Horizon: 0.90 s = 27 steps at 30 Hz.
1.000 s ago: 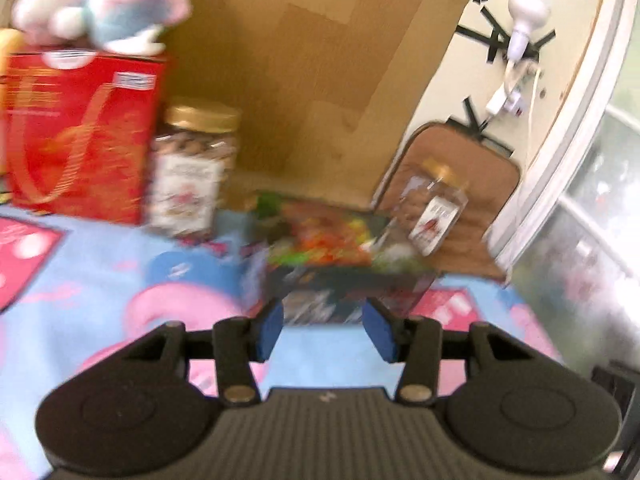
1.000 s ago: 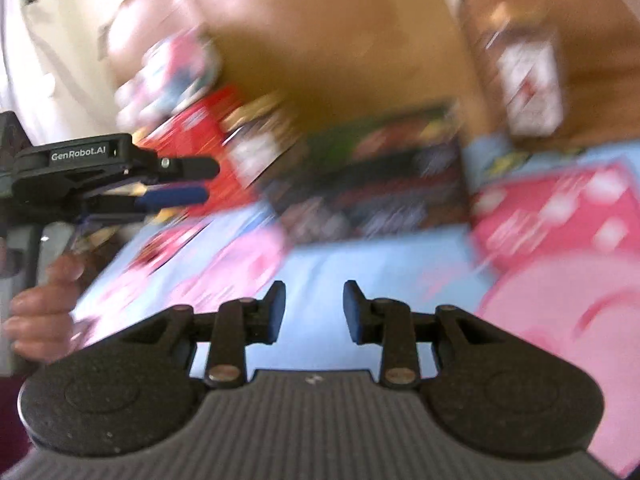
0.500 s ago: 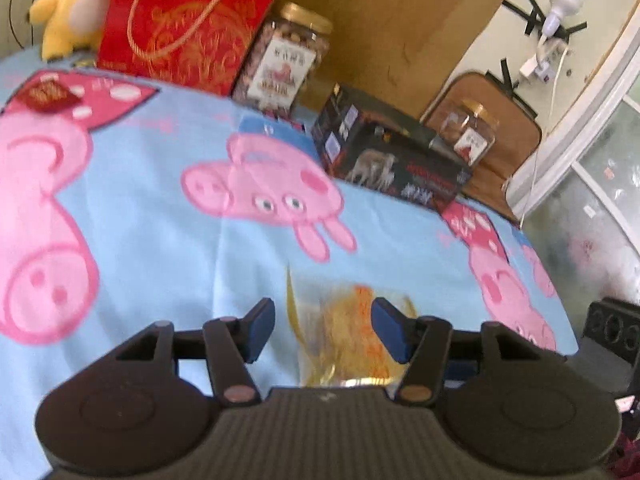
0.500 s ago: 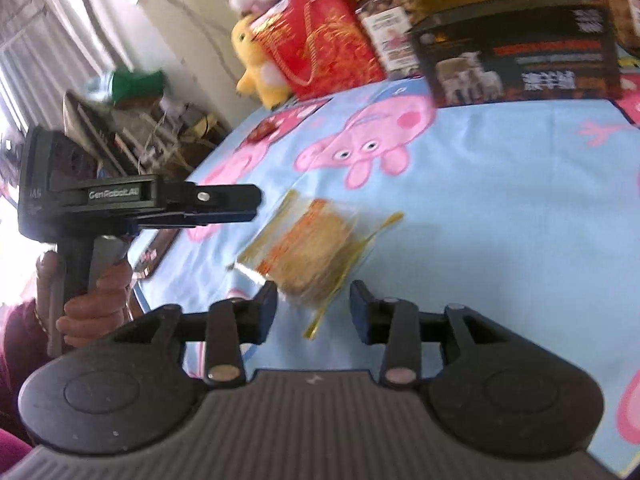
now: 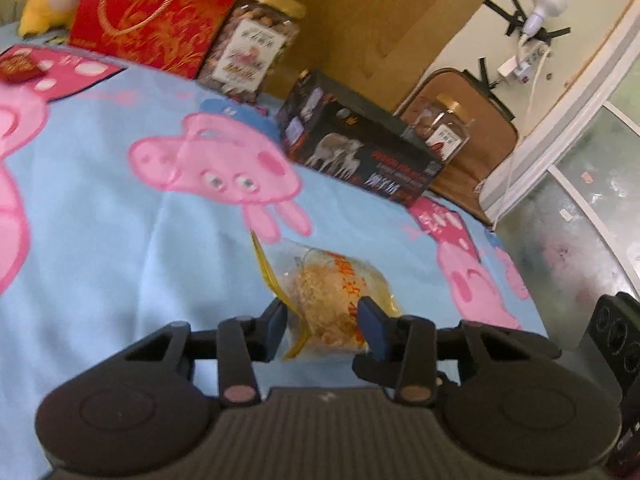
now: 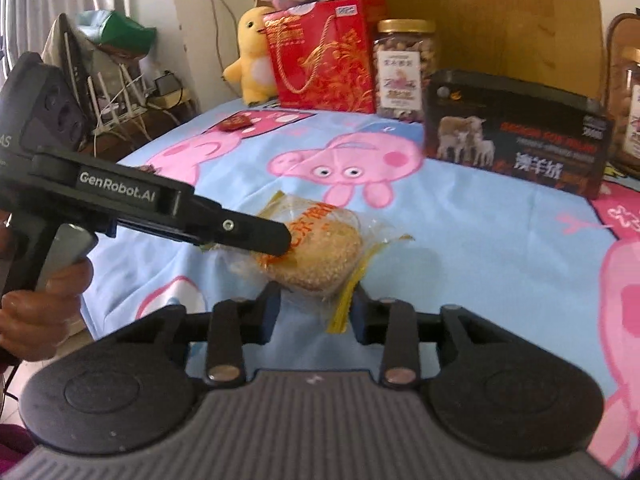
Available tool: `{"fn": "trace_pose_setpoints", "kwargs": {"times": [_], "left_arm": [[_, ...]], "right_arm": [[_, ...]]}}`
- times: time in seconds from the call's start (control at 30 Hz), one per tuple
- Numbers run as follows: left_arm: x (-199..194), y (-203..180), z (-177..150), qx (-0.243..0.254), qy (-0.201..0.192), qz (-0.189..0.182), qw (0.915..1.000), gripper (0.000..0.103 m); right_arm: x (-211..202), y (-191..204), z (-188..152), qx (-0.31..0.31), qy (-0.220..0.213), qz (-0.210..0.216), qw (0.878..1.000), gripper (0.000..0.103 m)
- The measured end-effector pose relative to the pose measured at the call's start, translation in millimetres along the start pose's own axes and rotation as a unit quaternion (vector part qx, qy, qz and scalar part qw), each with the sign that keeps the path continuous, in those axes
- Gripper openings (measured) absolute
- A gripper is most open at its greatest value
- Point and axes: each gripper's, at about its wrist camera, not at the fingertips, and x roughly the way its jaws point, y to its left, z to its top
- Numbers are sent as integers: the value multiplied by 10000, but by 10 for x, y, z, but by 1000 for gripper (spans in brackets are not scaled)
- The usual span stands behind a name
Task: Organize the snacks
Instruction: 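Grasp the clear pastry bag with yellow tag using the left gripper, then carry the pastry bag with the left gripper into the box, release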
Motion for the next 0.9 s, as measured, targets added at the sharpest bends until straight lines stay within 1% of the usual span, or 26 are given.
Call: {"fn": "trace_pose_setpoints", "kwargs": {"times": [0.1, 0.23, 0.4, 0.47, 0.53, 0.63, 0.73, 0.77, 0.83, 0.9], "left_arm": [[34, -149, 147, 204, -141, -116, 9996, 38], [183, -394, 521, 481, -331, -299, 9978, 38], [532, -712, 1096, 880, -646, -438, 9931, 40], [727, -772, 1338, 903, -699, -434, 9925, 39], [911, -770, 1507, 890, -702, -411, 9927, 40], [1153, -685, 1684, 784, -705, -289, 9940, 40], [1365, -581, 1797, 649, -622, 2, 9960, 40], [1409, -535, 1815, 589, -585, 148, 9964, 42], [1483, -473, 1824, 493, -513, 466, 9964, 47], [1460, -460, 1807, 526, -557, 549, 9955, 47]], "right_arm": [[-66, -20, 72, -22, -239, -170, 9996, 36], [-168, -114, 262, -187, -675, -580, 9959, 36], [-186, -473, 694, -172, -1077, -1078, 9882, 36], [-128, -659, 891, -142, -1174, -1229, 9853, 36], [-32, -837, 1062, -53, -1167, -1360, 9838, 36], [163, -1039, 1260, 9, -1059, -1503, 9830, 36], [431, -1188, 1385, 12, -869, -1573, 9837, 36], [504, -1228, 1403, 33, -800, -1571, 9843, 38], [638, -1268, 1430, 66, -685, -1610, 9845, 39], [684, -1261, 1415, 96, -695, -1769, 9817, 41]]}}
